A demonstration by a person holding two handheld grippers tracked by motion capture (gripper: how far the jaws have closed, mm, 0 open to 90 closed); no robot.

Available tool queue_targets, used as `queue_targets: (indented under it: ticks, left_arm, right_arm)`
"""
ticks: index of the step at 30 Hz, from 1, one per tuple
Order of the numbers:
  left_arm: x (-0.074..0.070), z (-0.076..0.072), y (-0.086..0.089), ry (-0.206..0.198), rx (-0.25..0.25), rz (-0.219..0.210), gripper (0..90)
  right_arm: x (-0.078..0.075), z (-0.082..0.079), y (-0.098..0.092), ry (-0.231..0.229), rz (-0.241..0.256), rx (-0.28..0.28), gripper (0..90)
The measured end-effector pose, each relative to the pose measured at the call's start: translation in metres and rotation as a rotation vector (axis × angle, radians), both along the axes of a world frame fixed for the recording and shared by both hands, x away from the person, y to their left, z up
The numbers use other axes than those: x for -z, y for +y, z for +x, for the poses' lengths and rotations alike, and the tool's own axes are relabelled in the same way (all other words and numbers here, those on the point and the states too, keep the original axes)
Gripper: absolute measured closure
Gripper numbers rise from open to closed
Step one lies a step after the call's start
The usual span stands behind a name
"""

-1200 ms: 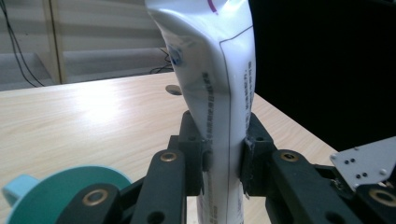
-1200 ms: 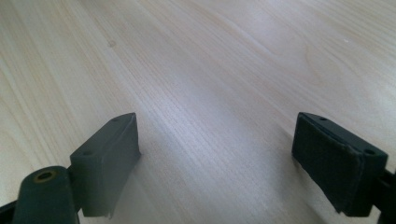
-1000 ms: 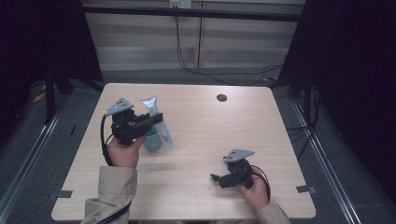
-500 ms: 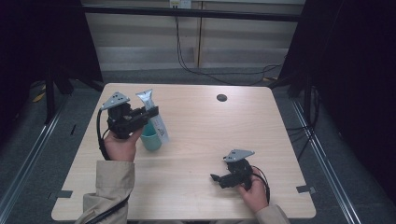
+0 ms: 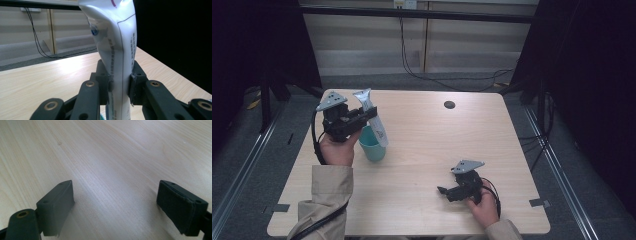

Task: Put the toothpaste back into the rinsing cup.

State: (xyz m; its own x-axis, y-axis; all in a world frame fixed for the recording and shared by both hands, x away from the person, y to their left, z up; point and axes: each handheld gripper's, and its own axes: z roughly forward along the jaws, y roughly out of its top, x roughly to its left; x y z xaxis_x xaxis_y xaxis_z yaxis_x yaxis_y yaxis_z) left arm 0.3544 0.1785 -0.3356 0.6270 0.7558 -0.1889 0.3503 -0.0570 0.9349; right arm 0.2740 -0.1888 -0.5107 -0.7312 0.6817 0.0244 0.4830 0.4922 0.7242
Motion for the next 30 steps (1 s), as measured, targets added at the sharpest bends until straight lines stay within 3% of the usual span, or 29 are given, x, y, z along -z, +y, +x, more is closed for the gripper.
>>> queue_targets:
  ticks: [21,24,30]
  left_arm:
    - [0.0,0.018,0.008,-0.012,-0.039,0.02,74.6]
    - [0.002,0.021,0.007,-0.009,-0.041,0.037,74.6]
    - [0.004,0.025,0.009,-0.008,-0.048,0.029,74.5]
  right_arm:
    - [0.0,0.0,0.0,-0.001,0.001,0.0,13.6]
    - [0.0,0.0,0.0,0.0,0.001,0.0,13.6]
    - [0.0,0.0,0.0,0.0,0.001,0.0,13.6]
